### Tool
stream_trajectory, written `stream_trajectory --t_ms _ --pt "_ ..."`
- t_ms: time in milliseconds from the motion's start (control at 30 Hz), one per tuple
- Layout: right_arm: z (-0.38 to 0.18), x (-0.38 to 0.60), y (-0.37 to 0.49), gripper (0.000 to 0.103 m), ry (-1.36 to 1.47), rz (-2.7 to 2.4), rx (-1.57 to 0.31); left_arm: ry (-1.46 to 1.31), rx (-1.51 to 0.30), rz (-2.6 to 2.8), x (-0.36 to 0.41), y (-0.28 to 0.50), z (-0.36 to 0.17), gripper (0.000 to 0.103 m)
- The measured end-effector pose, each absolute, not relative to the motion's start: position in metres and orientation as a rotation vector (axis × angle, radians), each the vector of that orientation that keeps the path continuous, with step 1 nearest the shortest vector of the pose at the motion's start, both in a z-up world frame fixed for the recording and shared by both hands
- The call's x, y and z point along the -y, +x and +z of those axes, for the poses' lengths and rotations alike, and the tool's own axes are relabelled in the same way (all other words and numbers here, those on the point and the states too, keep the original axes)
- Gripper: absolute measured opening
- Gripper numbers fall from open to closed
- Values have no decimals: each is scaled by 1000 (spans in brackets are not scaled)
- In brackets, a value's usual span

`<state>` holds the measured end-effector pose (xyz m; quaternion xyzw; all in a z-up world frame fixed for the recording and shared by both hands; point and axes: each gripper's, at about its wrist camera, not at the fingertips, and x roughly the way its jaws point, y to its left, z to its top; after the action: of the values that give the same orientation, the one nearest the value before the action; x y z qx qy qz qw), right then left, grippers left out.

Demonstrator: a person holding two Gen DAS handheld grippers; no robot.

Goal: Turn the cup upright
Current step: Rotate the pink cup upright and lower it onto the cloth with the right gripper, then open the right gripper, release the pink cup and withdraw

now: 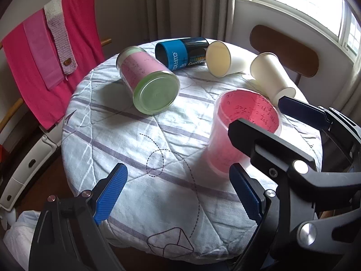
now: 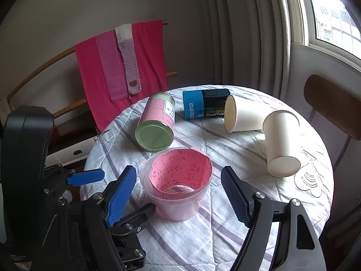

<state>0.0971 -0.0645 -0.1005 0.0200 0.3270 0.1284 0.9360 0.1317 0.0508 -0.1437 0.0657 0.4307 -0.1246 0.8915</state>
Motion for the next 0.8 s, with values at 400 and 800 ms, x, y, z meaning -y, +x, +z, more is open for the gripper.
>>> stream_trajectory --t_ms 400,800 --pt "-70 87 67 79 36 228 -602 154 -798 -282 -32 100 -109 94" --pt "-33 132 31 80 -39 51 -496 160 -607 -225 -4 60 -61 102"
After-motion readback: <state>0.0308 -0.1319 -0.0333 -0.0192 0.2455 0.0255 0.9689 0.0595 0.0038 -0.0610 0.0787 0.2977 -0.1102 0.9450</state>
